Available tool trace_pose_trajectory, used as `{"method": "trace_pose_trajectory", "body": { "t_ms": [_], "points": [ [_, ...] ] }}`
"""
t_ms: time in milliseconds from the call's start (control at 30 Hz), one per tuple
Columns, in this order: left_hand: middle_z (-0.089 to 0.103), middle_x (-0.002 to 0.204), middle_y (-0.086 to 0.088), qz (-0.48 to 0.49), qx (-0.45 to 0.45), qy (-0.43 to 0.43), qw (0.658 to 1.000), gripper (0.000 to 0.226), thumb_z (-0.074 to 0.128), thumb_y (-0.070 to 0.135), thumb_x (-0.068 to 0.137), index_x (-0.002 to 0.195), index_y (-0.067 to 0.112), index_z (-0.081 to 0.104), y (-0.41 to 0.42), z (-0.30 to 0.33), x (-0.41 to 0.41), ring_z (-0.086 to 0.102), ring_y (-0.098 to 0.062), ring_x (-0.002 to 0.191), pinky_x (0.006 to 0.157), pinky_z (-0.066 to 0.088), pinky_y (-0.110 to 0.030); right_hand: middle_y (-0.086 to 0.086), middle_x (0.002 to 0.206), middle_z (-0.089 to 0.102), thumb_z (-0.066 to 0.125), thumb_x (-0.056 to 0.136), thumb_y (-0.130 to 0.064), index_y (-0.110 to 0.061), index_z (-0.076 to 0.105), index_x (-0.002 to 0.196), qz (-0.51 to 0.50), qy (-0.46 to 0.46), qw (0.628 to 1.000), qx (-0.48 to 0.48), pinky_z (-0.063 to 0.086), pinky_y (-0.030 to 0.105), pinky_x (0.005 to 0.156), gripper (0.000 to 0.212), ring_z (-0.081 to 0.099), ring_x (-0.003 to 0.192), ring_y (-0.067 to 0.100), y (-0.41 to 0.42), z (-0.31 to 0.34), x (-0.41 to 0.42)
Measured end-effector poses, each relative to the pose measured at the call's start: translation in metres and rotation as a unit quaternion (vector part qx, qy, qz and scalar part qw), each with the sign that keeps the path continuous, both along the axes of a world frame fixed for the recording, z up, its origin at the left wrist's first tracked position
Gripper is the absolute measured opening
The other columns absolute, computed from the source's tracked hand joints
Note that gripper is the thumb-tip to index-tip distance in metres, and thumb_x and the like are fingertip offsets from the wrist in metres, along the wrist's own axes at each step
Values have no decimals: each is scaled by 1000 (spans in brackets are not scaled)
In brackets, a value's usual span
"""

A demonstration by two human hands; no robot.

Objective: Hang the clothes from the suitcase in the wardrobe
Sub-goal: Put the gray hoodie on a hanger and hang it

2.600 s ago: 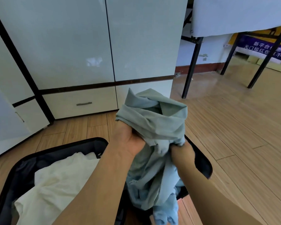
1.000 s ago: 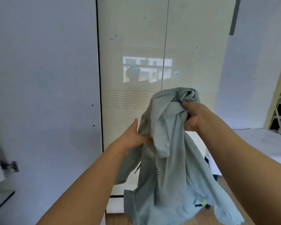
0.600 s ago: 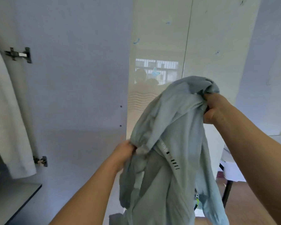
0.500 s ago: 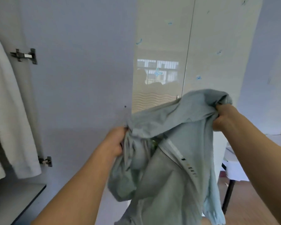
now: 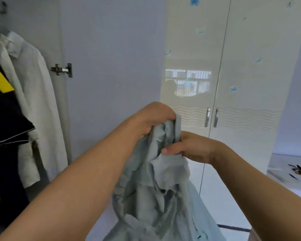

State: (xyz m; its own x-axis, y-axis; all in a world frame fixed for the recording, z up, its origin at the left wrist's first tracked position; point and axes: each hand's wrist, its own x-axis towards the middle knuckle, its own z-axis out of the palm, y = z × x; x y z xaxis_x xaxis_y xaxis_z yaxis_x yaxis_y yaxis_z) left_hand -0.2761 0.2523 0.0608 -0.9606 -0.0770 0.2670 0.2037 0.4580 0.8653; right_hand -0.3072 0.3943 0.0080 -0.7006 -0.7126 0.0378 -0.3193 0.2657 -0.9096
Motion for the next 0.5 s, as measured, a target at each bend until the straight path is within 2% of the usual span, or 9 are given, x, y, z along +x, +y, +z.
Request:
{"method": "trace_pose_trajectory", "body": {
  "t_ms": [33, 100, 167, 233, 300, 367, 433, 500],
  "points": [
    [65, 77, -6, 14, -16, 35, 999, 7, 63, 7, 84, 80, 9, 68, -1, 1, 1, 58, -16, 72, 72, 51, -29, 12, 104, 70, 72, 83, -16, -2, 67, 107, -26, -3, 1000, -12, 51, 35, 90, 28, 66, 98, 30, -3, 2, 0],
    [67, 79, 0, 64, -70, 93, 991, 1, 71, 16, 81, 81, 15, 70, -9, 0, 0, 60, -13, 78, 78, 52, -30, 9, 87, 68, 67, 89, -26, -4, 69, 93, -125, 22, 991, -50, 50, 29, 76, 22, 63, 80, 25, -7, 7, -1],
    [63, 85, 5, 145, -112, 129, 975, 18, 76, 31, 78, 90, 20, 68, -19, -5, -1, 59, -13, 83, 74, 49, -29, 5, 82, 68, 61, 93, -23, -7, 66, 89, -201, -20, 969, -143, 50, 23, 63, 17, 63, 73, 18, -7, 10, -5],
    [58, 97, 4, 220, -161, 151, 950, 40, 77, 40, 76, 109, 22, 62, -28, -13, 0, 57, -15, 91, 74, 43, -27, 9, 83, 67, 59, 95, -20, -3, 64, 92, -238, -112, 938, -227, 51, 28, 60, 18, 64, 74, 20, -7, 13, -13],
    [54, 119, -3, 249, -209, 100, 940, 75, 77, 53, 70, 131, 21, 50, -33, -24, 3, 54, -22, 109, 90, 45, -33, 16, 94, 69, 55, 97, -25, 1, 62, 109, -237, -191, 918, -253, 53, 35, 64, 30, 66, 81, 28, -8, 14, -19],
    [43, 139, -8, 228, -204, -15, 952, 116, 71, 73, 52, 147, 22, 30, -35, -38, 9, 45, -27, 125, 103, 41, -44, 17, 104, 68, 50, 98, -32, -3, 61, 117, -233, -235, 911, -244, 52, 38, 64, 36, 66, 87, 31, -8, 14, -23],
    [33, 148, -11, 205, -187, -108, 955, 125, 63, 76, 47, 152, 24, 18, -37, -52, 15, 39, -31, 132, 107, 38, -46, 15, 104, 69, 48, 99, -34, -6, 62, 117, -232, -256, 906, -243, 50, 39, 62, 36, 65, 87, 31, -11, 14, -23],
    [32, 150, -13, 193, -132, -152, 960, 115, 62, 72, 59, 151, 18, 21, -38, -67, 20, 39, -33, 133, 108, 37, -40, 14, 103, 68, 45, 100, -35, -7, 63, 115, -223, -259, 903, -260, 51, 42, 67, 36, 64, 88, 31, -15, 17, -19]
  ]
}}
